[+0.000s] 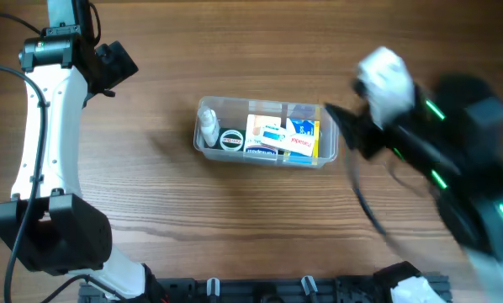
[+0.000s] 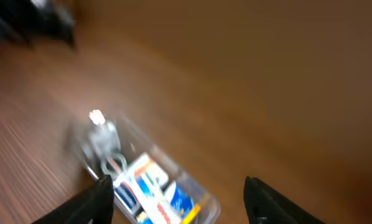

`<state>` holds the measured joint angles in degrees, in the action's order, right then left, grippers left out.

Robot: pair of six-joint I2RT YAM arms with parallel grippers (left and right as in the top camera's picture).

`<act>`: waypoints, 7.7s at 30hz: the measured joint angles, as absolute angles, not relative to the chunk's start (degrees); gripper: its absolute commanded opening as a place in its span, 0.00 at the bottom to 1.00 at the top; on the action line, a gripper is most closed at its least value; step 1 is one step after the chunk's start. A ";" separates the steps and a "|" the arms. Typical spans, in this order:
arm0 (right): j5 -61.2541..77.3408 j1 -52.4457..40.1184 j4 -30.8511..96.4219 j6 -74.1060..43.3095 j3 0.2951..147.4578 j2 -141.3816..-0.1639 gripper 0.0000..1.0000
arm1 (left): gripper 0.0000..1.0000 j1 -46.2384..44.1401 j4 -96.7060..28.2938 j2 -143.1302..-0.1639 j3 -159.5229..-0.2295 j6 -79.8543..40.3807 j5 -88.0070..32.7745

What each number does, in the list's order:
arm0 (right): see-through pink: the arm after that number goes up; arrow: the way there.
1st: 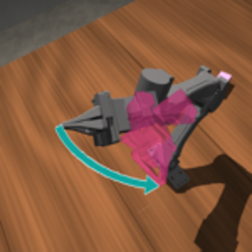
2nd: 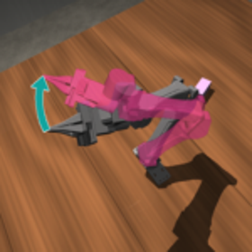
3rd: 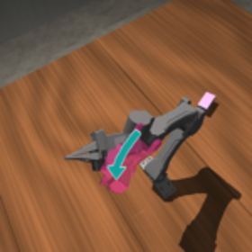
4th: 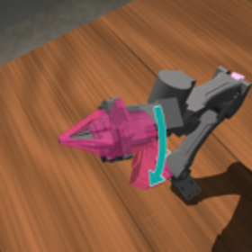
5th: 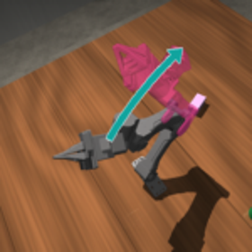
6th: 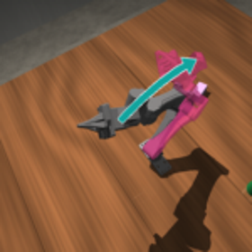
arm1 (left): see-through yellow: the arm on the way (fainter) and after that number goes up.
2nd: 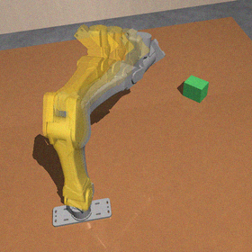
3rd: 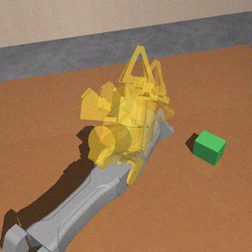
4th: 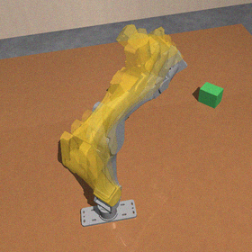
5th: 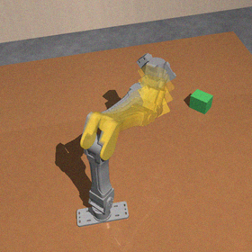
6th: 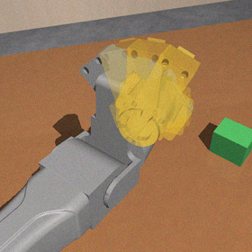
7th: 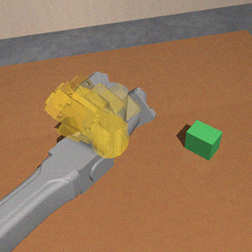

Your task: Pack container

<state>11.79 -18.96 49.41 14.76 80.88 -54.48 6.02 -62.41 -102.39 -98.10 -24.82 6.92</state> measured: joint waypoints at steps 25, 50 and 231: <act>13.56 -18.96 62.02 11.14 82.13 -2.85 1.00 | 1.00 6.02 -62.57 -102.39 -98.10 -24.82 6.92; 22.11 -18.96 38.20 9.26 57.52 -2.33 1.00 | 1.00 6.02 -62.59 -102.39 -98.10 -24.82 6.70; 6.85 -2.46 -0.38 1.87 0.40 -4.64 1.00 | 1.00 -1.83 -4.08 -1.10 -0.64 -3.55 -0.27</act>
